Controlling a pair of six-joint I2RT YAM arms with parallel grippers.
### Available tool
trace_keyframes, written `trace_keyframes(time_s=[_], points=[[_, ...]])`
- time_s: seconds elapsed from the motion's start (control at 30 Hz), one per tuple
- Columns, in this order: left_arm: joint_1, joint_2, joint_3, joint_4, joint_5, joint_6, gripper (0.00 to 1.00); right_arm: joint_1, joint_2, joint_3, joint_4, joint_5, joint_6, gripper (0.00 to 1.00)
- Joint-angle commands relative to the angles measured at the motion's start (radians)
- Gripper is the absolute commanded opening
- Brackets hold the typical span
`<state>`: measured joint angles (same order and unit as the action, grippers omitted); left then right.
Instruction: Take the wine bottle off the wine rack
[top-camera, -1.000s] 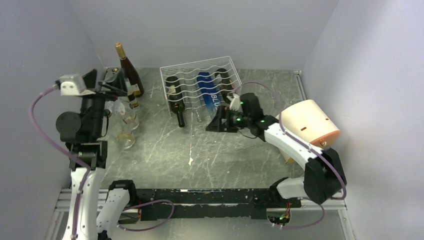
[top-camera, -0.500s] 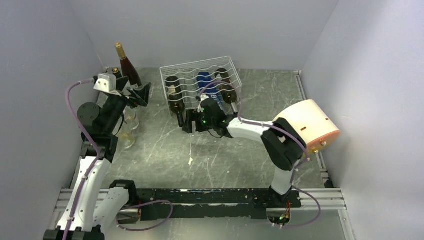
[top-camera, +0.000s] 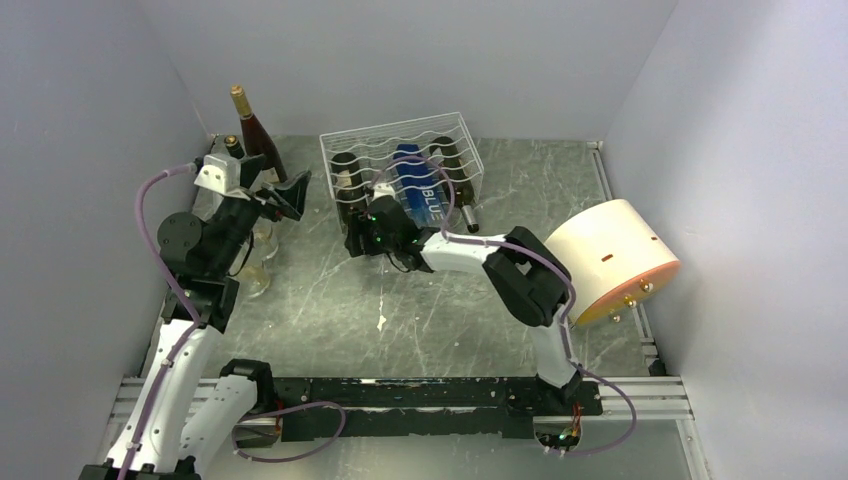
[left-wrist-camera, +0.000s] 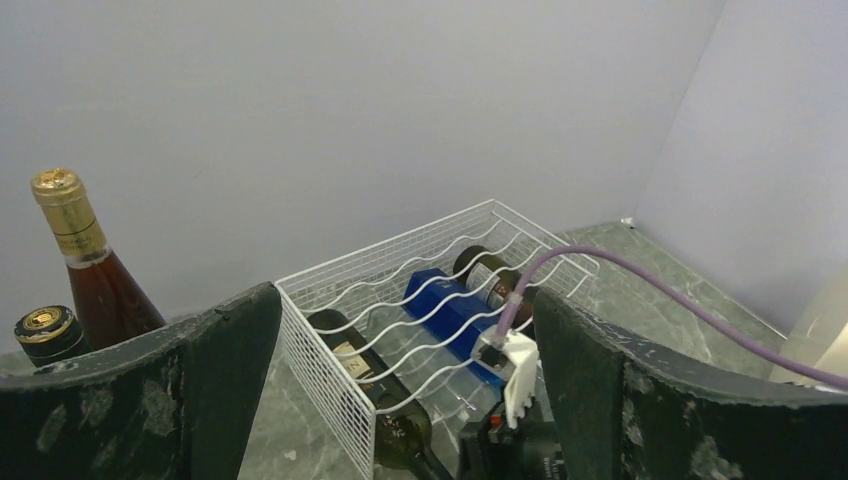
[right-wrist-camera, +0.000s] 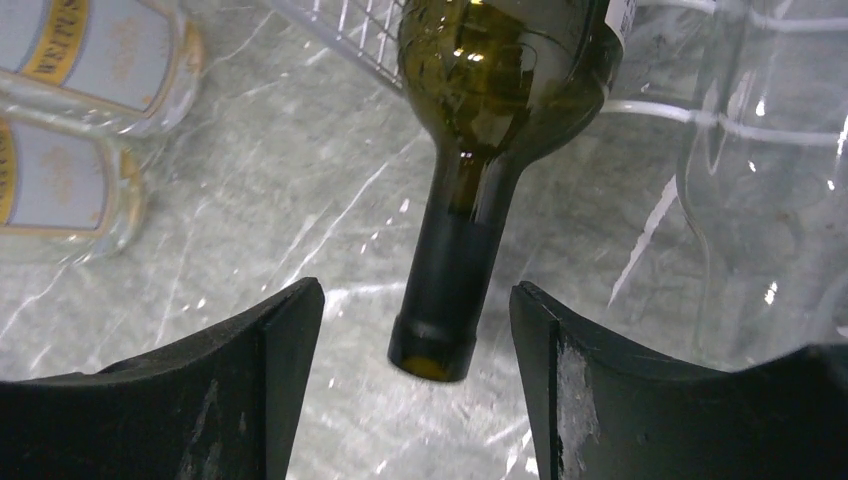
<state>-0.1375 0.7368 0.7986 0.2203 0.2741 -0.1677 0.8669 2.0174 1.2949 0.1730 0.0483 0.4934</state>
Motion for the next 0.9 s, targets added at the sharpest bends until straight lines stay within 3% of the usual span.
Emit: trace_keyframes(time_s=[0.0, 0.3, 0.47, 0.87], points=[[-0.011, -0.009, -0.009, 0.031, -0.004, 0.018, 0.99, 0.026, 0.077, 0.077, -0.012, 0.144, -0.02, 0.72], [-0.012, 0.007, -0.011, 0.03, -0.008, 0.023, 0.99, 0.034, 0.149, 0.123, 0.014, 0.201, 0.004, 0.58], [-0.016, 0.013, -0.013, 0.028, -0.016, 0.03, 0.99, 0.036, 0.122, 0.1, 0.015, 0.231, 0.013, 0.38], [-0.02, 0.045, -0.012, 0.026, -0.017, 0.032, 0.98, 0.037, -0.221, -0.246, 0.019, 0.054, 0.168, 0.0]])
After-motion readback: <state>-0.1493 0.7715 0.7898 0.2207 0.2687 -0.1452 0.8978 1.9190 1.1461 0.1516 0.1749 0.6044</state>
